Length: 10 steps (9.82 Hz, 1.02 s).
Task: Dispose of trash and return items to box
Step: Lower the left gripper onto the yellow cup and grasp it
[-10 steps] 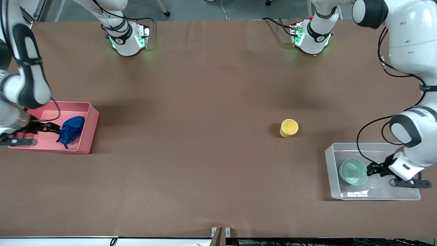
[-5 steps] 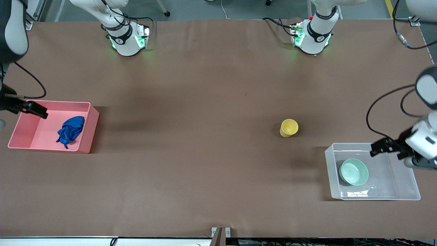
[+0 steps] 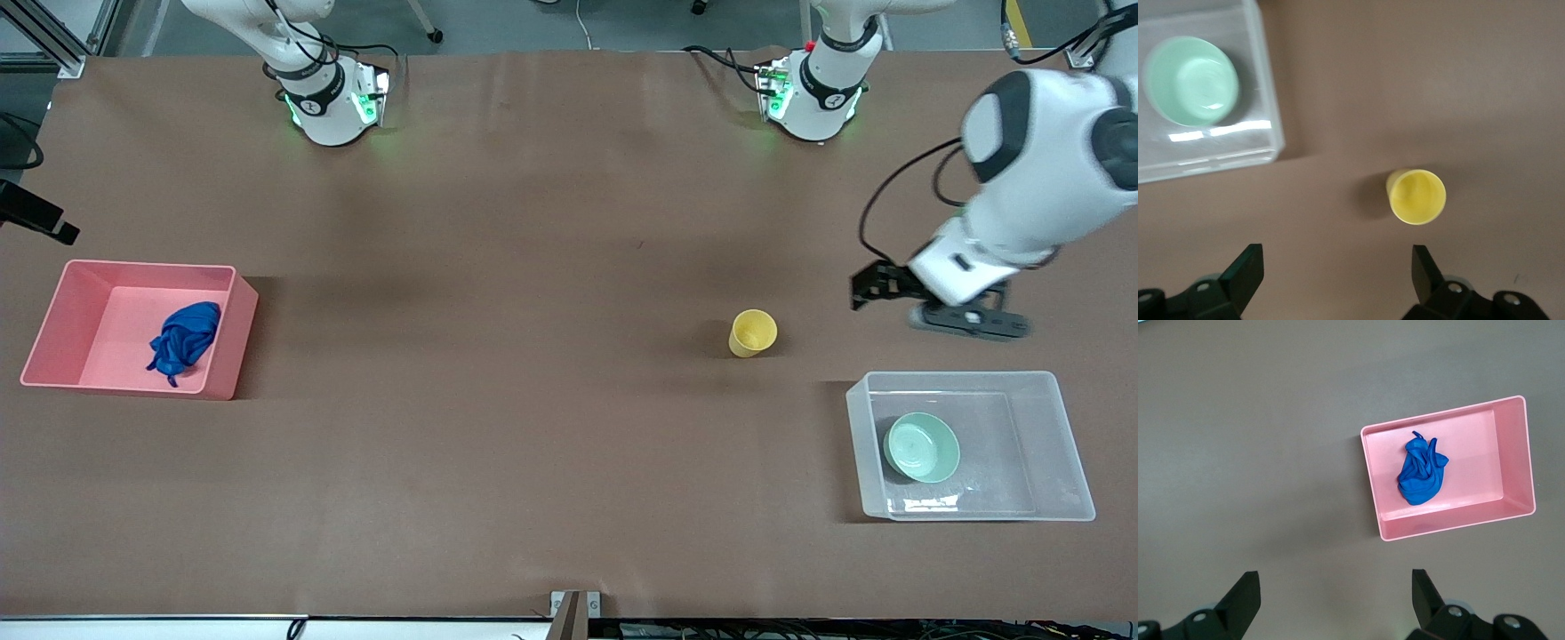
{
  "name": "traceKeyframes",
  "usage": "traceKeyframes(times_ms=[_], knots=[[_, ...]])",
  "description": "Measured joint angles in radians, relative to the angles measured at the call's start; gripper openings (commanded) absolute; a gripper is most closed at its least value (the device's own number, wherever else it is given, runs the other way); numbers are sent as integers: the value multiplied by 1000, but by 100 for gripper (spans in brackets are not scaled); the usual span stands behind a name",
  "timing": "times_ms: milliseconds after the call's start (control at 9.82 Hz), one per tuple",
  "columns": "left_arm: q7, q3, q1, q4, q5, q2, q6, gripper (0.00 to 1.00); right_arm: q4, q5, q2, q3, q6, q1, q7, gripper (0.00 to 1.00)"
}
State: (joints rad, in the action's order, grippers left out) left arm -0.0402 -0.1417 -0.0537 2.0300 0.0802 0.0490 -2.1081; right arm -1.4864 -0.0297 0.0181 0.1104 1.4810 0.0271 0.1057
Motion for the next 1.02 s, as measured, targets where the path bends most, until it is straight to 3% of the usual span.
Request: traceKeyframes(times_ms=[306, 713, 815, 917, 1019], knots=[[1, -71, -3, 107, -1, 101, -191, 97, 0, 0, 6, -4, 0, -2, 0, 100], [0, -74, -5, 107, -60, 283, -372, 96, 4, 25, -12, -8, -29, -15, -20, 100], [0, -75, -9, 103, -60, 310, -393, 90, 5, 27, -19, -8, -34, -17, -20, 100], [0, -78, -15, 100, -60, 324, -401, 63, 4, 29, -20, -8, -35, -18, -21, 100], [1, -80, -21, 99, -60, 337, -412, 29, 4, 36, -20, -9, -35, -22, -24, 100]])
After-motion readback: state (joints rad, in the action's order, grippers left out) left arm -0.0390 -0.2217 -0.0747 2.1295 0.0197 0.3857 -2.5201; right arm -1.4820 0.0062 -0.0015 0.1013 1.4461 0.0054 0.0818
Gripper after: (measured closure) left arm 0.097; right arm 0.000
